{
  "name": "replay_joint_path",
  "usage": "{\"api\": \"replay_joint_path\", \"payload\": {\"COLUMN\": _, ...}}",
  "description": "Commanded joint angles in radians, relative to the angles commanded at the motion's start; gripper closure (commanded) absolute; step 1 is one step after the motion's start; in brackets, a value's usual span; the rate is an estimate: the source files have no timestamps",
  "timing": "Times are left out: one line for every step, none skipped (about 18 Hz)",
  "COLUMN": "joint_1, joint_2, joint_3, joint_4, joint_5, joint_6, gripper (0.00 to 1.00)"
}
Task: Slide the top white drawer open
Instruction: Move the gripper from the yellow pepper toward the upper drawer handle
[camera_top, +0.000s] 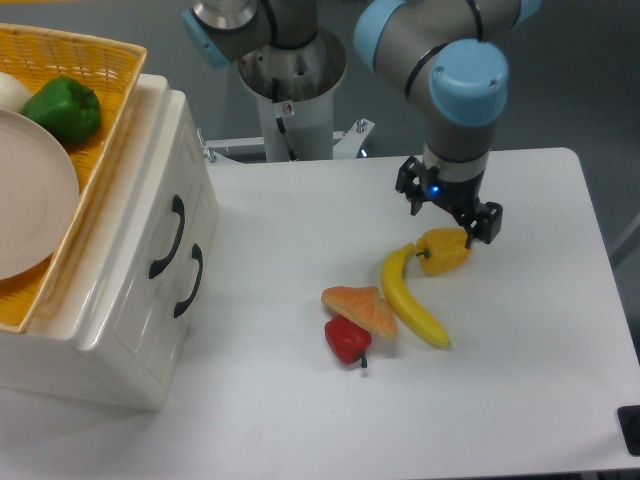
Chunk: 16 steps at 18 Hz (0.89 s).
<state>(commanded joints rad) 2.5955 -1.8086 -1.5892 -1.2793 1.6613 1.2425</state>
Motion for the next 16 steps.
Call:
{"api": "replay_joint_path", "payload": {"joint_1": -0.006, "joint_2": 0.000, "joint_3": -0.002, "joint_4": -0.002, "joint_5": 0.000, "joint_6": 0.000, "gripper": 0.00}}
{"api": "replay_joint_path", "payload": {"joint_1": -0.017, "joint_2": 0.002, "joint_3": -0.002, "joint_4": -0.002, "joint_5": 0.000, "joint_6": 0.000, "gripper": 0.00}}
{"api": "replay_joint_path", "payload": {"joint_1": -0.018, "joint_2": 0.002, "joint_3": 0.000, "joint_4": -0.005, "joint_5": -0.005, "joint_6": -0.002, "gripper": 0.00}}
{"api": "replay_joint_path", "payload": {"joint_1": -0.021, "joint_2": 0.002, "joint_3": 0.000, "joint_4": -0.012, "joint_5": -0.012, "joint_6": -0.018, "gripper": 0.00}}
{"api": "replay_joint_path", "payload": {"joint_1": -0.021, "joint_2": 0.002, "joint_3": 0.002, "joint_4": -0.017, "joint_5": -0.021, "joint_6": -0.044, "gripper": 0.00}}
{"api": "replay_joint_path", "payload": {"joint_1": -0.029, "joint_2": 0.000, "joint_3": 0.003, "joint_4": -0.018, "joint_5": -0.038, "joint_6": -0.070, "gripper": 0.00}}
{"api": "replay_joint_path", "payload": {"joint_1": -0.037, "joint_2": -0.003, "joint_3": 0.003, "joint_4": -0.018, "joint_5": -0.046, "joint_6": -0.096, "gripper": 0.00}}
{"api": "replay_joint_path", "payload": {"joint_1": -0.044, "joint_2": -0.003, "joint_3": 0.000, "joint_4": -0.018, "joint_5": -0.046, "joint_6": -0.115, "gripper": 0.00}}
{"api": "replay_joint_path", "payload": {"joint_1": -0.048, "joint_2": -0.005, "joint_3": -0.002, "joint_4": -0.018, "joint_5": -0.046, "joint_6": -0.130, "gripper": 0.00}}
{"api": "replay_joint_path", "payload": {"joint_1": -0.054, "joint_2": -0.003, "joint_3": -0.009, "joint_4": -0.018, "joint_5": -0.049, "joint_6": -0.139, "gripper": 0.00}}
{"api": "replay_joint_path", "payload": {"joint_1": -0.061, "joint_2": -0.003, "joint_3": -0.009, "joint_4": -0.020, "joint_5": -0.049, "joint_6": -0.143, "gripper": 0.00}}
{"api": "replay_joint_path", "payload": {"joint_1": -0.066, "joint_2": -0.002, "joint_3": -0.012, "joint_4": -0.023, "joint_5": -0.055, "joint_6": -0.162, "gripper": 0.00}}
{"api": "replay_joint_path", "payload": {"joint_1": -0.075, "joint_2": -0.002, "joint_3": -0.017, "joint_4": -0.032, "joint_5": -0.076, "joint_6": -0.213, "gripper": 0.00}}
{"api": "replay_joint_path", "payload": {"joint_1": -0.086, "joint_2": 0.000, "joint_3": -0.017, "joint_4": -0.035, "joint_5": -0.101, "joint_6": -0.280, "gripper": 0.00}}
{"api": "replay_joint_path", "payload": {"joint_1": -0.095, "joint_2": 0.002, "joint_3": -0.011, "joint_4": -0.035, "joint_5": -0.121, "joint_6": -0.343, "gripper": 0.00}}
{"api": "replay_joint_path", "payload": {"joint_1": -0.109, "joint_2": 0.002, "joint_3": -0.009, "joint_4": -0.035, "joint_5": -0.129, "joint_6": -0.392, "gripper": 0.00}}
